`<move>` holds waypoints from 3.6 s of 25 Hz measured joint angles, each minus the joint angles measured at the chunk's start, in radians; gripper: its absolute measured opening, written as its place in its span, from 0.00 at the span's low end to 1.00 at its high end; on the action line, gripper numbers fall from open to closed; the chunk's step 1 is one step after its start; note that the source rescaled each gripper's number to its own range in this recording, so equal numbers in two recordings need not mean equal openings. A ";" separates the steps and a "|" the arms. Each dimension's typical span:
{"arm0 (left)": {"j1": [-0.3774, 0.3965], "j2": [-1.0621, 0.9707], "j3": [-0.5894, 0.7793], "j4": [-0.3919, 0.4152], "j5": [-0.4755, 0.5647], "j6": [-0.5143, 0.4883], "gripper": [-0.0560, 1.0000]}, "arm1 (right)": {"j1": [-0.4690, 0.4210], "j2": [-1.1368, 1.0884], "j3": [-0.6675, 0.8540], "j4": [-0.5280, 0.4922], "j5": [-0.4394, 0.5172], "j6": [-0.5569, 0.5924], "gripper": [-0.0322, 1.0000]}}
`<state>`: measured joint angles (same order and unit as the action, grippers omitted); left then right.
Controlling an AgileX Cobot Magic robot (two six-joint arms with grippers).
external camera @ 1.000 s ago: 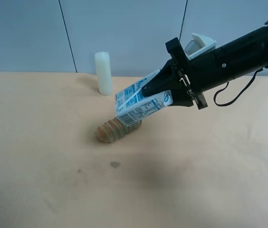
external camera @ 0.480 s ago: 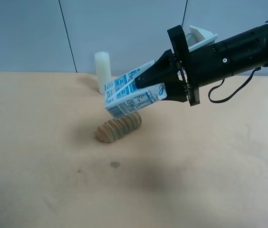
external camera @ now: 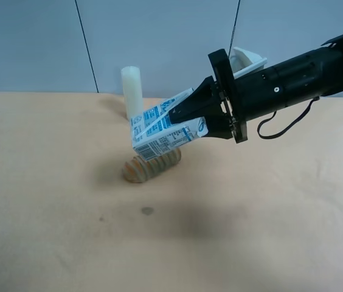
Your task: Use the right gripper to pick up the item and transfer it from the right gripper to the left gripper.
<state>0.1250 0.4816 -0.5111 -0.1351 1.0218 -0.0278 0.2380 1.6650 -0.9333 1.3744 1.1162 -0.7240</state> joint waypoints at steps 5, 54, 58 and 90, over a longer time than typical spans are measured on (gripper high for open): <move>0.000 0.000 0.000 -0.001 -0.013 0.000 0.96 | 0.000 0.056 0.000 0.027 0.000 -0.052 0.03; 0.001 1.177 -0.140 -1.382 0.181 1.290 0.98 | 0.000 0.187 0.000 0.185 0.050 -0.275 0.03; -0.002 1.181 -0.140 -1.382 0.181 1.290 0.98 | 0.018 0.187 0.000 0.196 0.050 -0.275 0.03; -0.130 1.185 -0.142 -1.436 0.181 1.312 0.98 | 0.125 0.187 0.000 0.317 0.050 -0.323 0.03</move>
<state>-0.0046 1.6662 -0.6527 -1.5713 1.2028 1.2839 0.3629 1.8515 -0.9333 1.6912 1.1666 -1.0468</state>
